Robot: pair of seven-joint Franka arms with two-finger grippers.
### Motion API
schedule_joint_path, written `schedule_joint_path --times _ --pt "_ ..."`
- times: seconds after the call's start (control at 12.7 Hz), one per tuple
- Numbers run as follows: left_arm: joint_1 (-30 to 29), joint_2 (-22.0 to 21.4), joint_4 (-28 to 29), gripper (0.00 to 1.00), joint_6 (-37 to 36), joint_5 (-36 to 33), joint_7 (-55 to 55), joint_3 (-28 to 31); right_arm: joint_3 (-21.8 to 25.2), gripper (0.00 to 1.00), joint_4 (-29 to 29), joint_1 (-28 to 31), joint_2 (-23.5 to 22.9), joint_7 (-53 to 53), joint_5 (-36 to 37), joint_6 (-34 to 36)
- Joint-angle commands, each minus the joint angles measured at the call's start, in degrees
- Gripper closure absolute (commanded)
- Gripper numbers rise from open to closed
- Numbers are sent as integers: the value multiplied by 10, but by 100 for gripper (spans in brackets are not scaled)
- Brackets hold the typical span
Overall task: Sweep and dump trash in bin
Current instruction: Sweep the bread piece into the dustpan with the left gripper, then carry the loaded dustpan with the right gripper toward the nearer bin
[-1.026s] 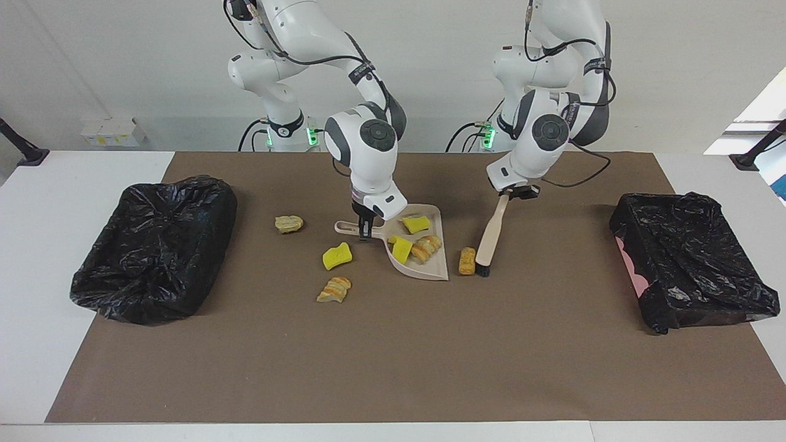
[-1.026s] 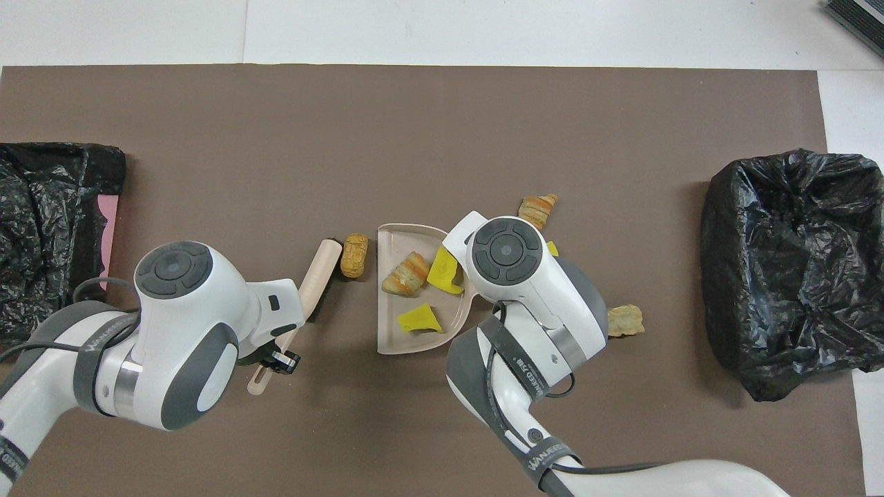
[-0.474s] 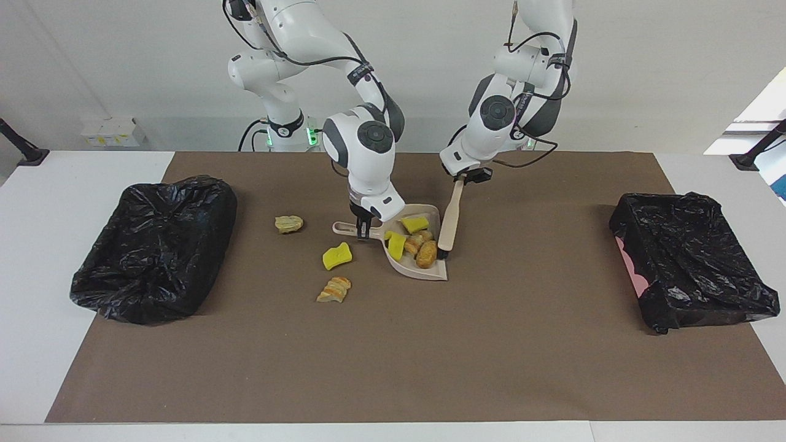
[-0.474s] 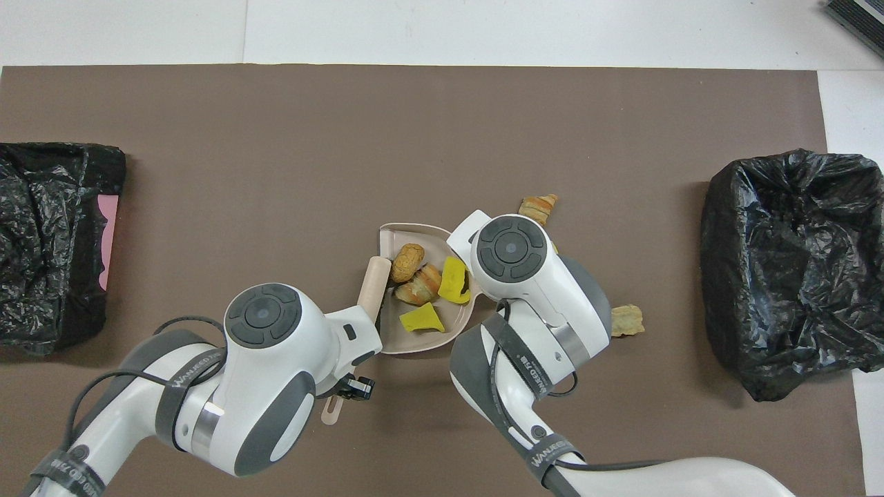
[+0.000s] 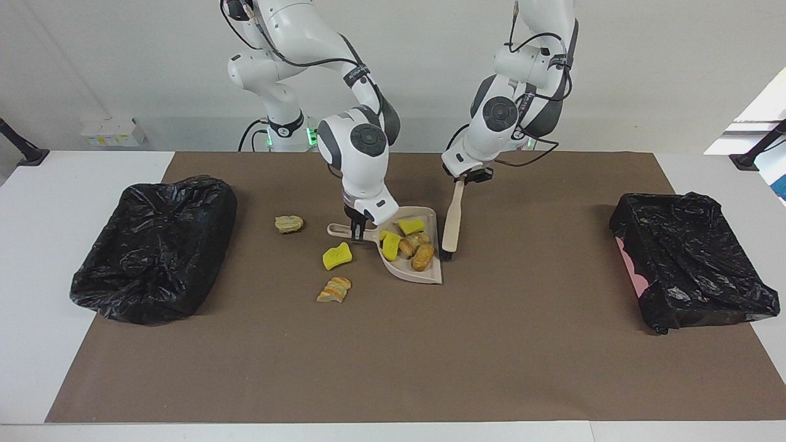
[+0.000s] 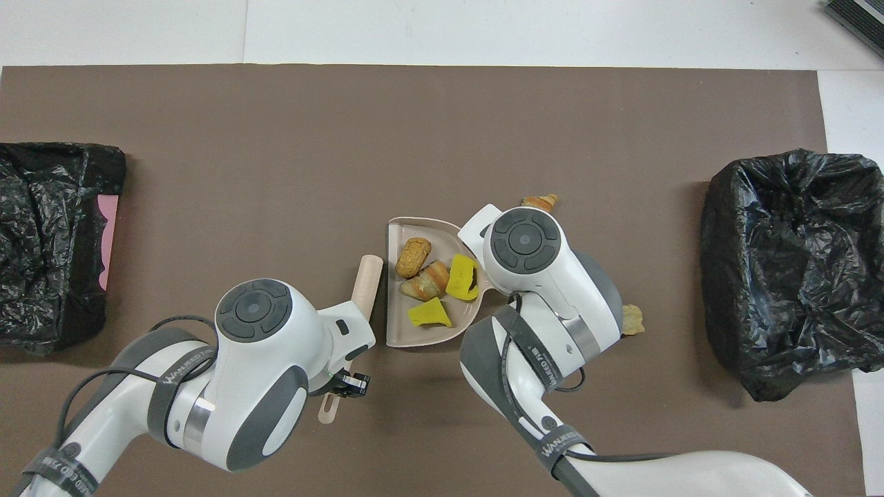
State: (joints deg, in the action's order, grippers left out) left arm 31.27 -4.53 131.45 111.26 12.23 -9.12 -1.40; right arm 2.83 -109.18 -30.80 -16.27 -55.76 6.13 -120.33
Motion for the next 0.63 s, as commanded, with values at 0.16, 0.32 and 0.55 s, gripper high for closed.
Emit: schedule_joint_path --times 0.16,0.32,0.55 --pt "2 -12 6 100 10 -1 -172 -2 -4 100 -2 43 17 -59 -27 4" --pt "34 -21 16 100 19 -1 -237 -7 -4 100 7 66 26 -81 -48 4" --pt "123 -75 84 100 73 -2 -333 -7 -4 100 25 103 40 -130 -49 14"
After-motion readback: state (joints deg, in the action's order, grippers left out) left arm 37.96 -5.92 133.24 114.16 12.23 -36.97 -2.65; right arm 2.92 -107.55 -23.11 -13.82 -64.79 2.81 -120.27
